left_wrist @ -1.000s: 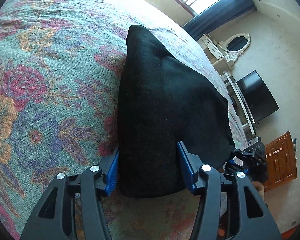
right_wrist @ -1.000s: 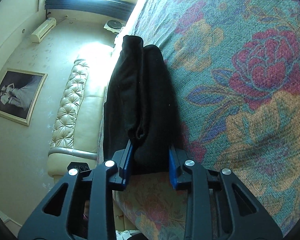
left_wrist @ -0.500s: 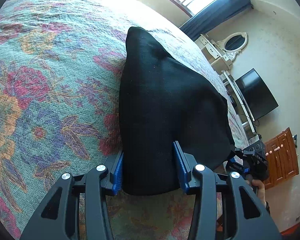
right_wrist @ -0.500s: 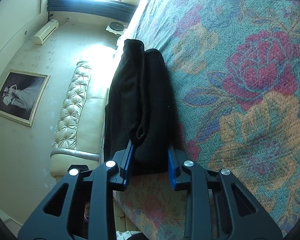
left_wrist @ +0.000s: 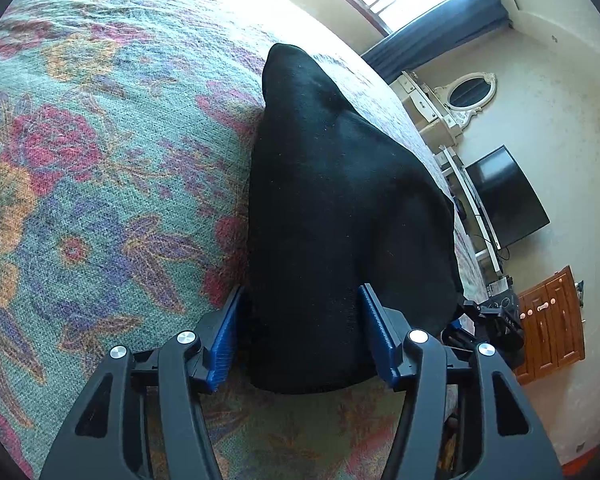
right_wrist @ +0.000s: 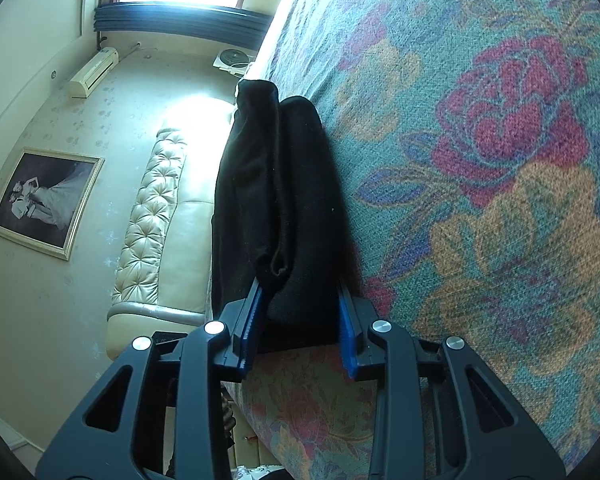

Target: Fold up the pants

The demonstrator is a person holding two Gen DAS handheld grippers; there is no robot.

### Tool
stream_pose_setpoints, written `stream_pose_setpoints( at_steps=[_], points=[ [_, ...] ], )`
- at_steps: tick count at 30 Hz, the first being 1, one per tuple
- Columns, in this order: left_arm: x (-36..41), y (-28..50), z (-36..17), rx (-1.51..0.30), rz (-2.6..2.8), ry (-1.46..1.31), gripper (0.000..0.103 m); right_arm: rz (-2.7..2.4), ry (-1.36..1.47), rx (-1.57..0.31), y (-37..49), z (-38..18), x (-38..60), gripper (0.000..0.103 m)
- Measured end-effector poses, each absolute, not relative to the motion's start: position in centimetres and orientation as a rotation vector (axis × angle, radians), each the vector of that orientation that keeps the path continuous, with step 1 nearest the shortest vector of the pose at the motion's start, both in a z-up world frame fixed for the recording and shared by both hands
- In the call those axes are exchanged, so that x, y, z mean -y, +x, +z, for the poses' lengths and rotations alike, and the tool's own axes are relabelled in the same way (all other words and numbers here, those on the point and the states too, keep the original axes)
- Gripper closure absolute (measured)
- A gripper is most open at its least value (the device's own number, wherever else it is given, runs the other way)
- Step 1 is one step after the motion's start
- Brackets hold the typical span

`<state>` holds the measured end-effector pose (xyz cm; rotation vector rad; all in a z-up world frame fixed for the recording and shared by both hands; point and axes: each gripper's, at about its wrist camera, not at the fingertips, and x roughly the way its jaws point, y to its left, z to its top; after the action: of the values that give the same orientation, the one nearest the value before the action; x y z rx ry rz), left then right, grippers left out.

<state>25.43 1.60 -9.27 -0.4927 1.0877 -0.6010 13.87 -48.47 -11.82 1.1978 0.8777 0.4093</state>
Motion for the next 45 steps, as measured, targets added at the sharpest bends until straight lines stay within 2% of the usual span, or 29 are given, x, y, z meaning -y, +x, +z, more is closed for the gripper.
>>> stream_pose_setpoints(
  at_steps=[2, 4, 6, 9, 26, 28, 30, 35, 45],
  points=[
    [-1.6, 25.4, -9.3, -1.087, -0.607, -0.497, 0.041, 0.416, 1.218, -0.866, 13.5, -12.0, 48.7, 0.065],
    [-1.4, 25.4, -9.3, -1.087, -0.634, -0.506, 0.029, 0.423, 1.230, -0.860, 13.1, -12.1, 49.1, 0.064],
    [-1.1, 25.3, -9.2, -1.081, -0.663, -0.491, 0.024, 0.424, 1.242, -0.853, 12.5, -12.2, 49.3, 0.063],
    [-0.7, 24.9, -9.0, -1.069, -0.680, -0.453, 0.020, 0.428, 1.255, -0.843, 11.7, -12.1, 49.7, 0.063],
    [-0.4, 21.0, -8.3, -1.004, -0.518, -0.383, 0.018, 0.377, 1.222, -0.812, 5.5, -11.2, 48.9, 0.059],
    [-0.6, 19.8, -8.0, -1.004, -0.469, -0.369, 0.018, 0.353, 1.168, -0.820, 4.7, -10.5, 48.3, 0.056],
    [-0.3, 18.2, -7.7, -0.993, -0.413, -0.333, 0.018, 0.332, 1.086, -0.836, 4.3, -9.4, 47.2, 0.046],
    [0.7, 14.6, -6.6, -0.952, -0.326, -0.258, 0.018, 0.223, 0.832, -0.902, 2.9, -7.1, 43.5, 0.033],
    [2.8, 9.3, -2.0, -0.808, -0.233, -0.122, 0.018, 0.117, 0.482, -0.882, 0.1, -3.6, 36.5, 0.021]
  ],
)
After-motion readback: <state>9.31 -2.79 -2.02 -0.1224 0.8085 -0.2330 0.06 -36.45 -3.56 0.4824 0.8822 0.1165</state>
